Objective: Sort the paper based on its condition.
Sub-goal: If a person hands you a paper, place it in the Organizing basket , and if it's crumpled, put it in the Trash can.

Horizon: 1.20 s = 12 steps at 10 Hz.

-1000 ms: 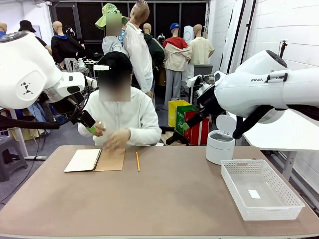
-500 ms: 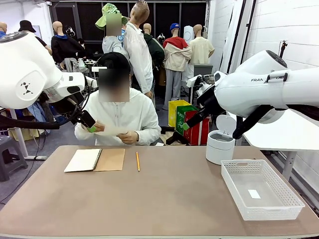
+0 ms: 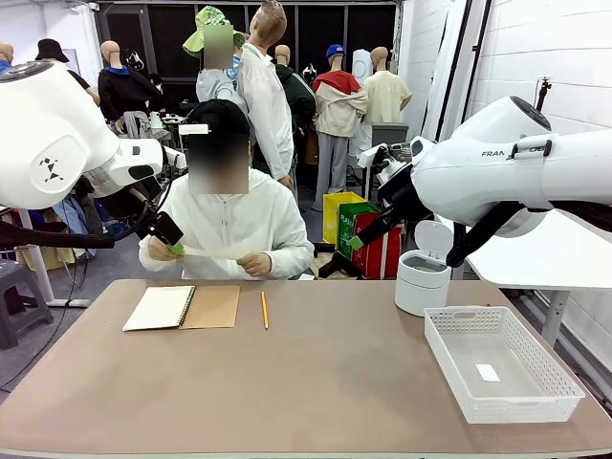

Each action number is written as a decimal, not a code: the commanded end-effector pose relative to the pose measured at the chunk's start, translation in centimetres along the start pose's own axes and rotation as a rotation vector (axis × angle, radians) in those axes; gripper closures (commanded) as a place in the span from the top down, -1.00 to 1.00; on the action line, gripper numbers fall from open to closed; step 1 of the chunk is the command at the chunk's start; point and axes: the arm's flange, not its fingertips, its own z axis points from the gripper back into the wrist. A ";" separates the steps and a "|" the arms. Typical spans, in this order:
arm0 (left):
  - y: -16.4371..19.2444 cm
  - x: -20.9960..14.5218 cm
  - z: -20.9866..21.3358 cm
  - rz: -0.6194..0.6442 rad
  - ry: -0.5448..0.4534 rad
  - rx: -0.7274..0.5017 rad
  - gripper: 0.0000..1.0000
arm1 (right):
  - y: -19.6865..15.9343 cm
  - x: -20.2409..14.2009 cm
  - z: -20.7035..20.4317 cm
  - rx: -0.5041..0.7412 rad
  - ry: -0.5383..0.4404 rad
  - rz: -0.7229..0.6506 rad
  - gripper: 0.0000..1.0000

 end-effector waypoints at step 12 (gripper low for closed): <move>0.1 0.0 0.1 -0.002 -0.002 -0.001 1.00 | -0.8 -2.4 -2.4 0.109 0.165 -0.624 1.00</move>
